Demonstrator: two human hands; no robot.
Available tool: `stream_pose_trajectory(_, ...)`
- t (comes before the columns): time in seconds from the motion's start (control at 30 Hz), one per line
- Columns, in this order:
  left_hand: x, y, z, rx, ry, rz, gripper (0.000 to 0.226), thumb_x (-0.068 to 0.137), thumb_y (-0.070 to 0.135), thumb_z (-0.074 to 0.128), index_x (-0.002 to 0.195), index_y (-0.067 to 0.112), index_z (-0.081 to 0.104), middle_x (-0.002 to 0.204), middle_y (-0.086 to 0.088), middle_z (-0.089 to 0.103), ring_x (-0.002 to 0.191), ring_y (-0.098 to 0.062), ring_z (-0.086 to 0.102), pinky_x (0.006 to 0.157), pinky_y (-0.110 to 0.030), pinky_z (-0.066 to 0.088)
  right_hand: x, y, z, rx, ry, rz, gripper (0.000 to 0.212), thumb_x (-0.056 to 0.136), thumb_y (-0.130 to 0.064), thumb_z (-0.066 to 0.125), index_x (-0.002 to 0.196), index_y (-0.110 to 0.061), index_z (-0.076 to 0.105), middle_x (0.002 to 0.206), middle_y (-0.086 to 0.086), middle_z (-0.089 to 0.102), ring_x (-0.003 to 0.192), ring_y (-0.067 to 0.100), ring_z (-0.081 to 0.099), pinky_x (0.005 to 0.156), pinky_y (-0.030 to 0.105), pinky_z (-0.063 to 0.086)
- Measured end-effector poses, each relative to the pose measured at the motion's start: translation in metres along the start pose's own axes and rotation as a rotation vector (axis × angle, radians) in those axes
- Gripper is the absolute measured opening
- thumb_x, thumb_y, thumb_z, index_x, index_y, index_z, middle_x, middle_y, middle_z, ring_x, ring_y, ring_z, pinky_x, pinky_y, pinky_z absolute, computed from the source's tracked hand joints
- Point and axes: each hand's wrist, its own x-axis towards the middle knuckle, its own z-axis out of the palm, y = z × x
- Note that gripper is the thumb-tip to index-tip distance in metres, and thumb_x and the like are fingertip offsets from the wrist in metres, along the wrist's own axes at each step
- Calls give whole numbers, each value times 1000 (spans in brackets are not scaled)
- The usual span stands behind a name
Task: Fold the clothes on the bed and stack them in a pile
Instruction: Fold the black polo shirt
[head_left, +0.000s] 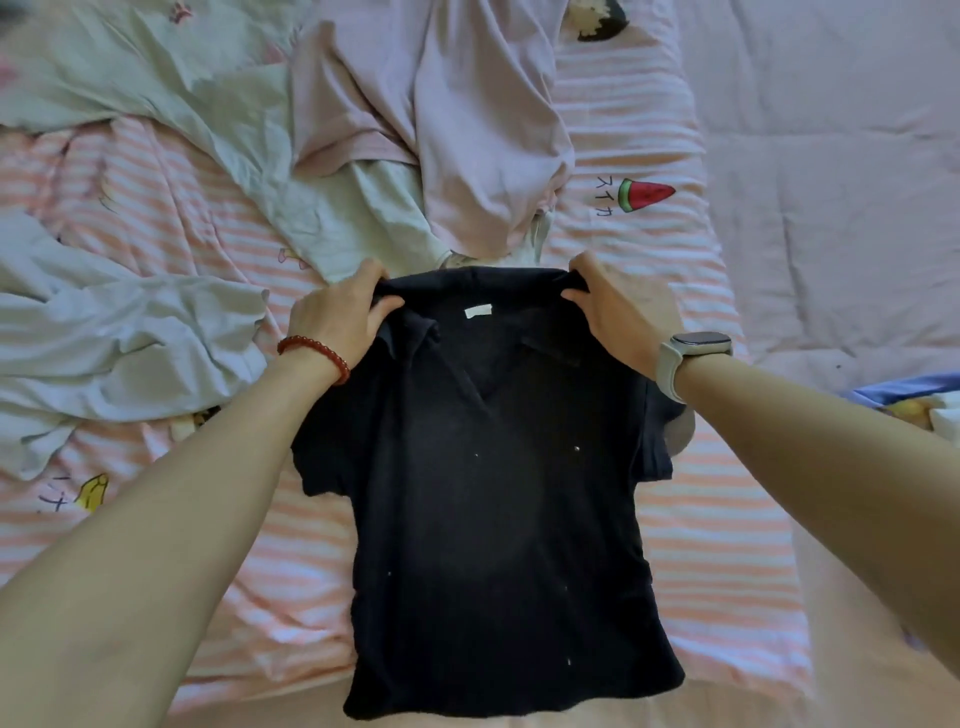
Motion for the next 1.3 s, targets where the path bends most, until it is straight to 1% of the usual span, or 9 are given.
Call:
stream_pose_trajectory(0.23,-1,12,-32,-55,108,95,39,89,38,55,114,9,47,99,-14,63,80,-40,60,59,-34,33,-11,-4,-31,-72,149,-99,34,97,-35,43,115,-7,50,108,12,53,75,37,56,53,34,36)
stream_pose_trajectory(0.37,-62,10,-29,-82,72,257,36,86,32,62,112,11,49,95,-13,63,71,-36,63,55,-40,46,-66,-7,-27,-29,108,-179,30,95,-31,50,109,-5,55,98,12,57,70,36,57,53,37,41)
stream_pose_trajectory(0.47,-122,12,-21,-68,112,391,31,85,35,53,107,14,46,81,-10,61,56,-27,61,41,-30,46,-118,-13,-19,-9,107,-278,25,83,-19,69,99,0,62,85,15,63,61,33,62,41,36,45)
stream_pose_trajectory(0.73,-265,28,16,-83,40,432,20,85,24,54,101,14,47,81,-12,64,57,-25,60,47,-30,51,-255,-10,24,36,-10,-416,30,69,-17,82,85,-3,61,74,13,62,51,29,58,42,30,46)
stream_pose_trajectory(0.9,-317,37,31,-21,-295,253,47,60,9,85,102,12,63,94,-16,64,72,-31,63,57,-36,50,-312,-12,43,-17,-182,-259,27,69,-11,80,90,-5,63,84,11,63,68,31,61,56,35,49)
stream_pose_trajectory(1.03,-328,34,37,65,-721,140,47,88,42,56,131,23,50,139,-4,40,126,-24,39,99,-37,35,-327,-19,55,-50,-434,-128,21,81,-14,66,101,-7,63,102,9,60,93,32,59,74,38,43)
stream_pose_trajectory(1.1,-319,36,31,-28,-651,129,33,89,37,57,116,19,64,127,-4,52,116,-25,49,92,-37,38,-324,-21,54,-52,-469,-67,19,89,-21,55,103,-11,63,104,6,58,96,29,56,76,36,36)
stream_pose_trajectory(1.2,-291,34,24,-118,-222,76,17,78,16,62,87,6,72,93,-13,64,81,-35,61,69,-42,46,-305,-26,46,65,-255,-11,7,86,-9,58,84,-6,64,81,9,58,71,32,57,59,35,38)
stream_pose_trajectory(1.3,-253,22,22,-77,-54,-191,29,85,16,59,112,6,63,115,-19,56,100,-41,51,82,-50,43,-271,-28,36,83,-19,-8,10,84,0,60,93,0,64,87,16,61,73,35,57,60,42,46)
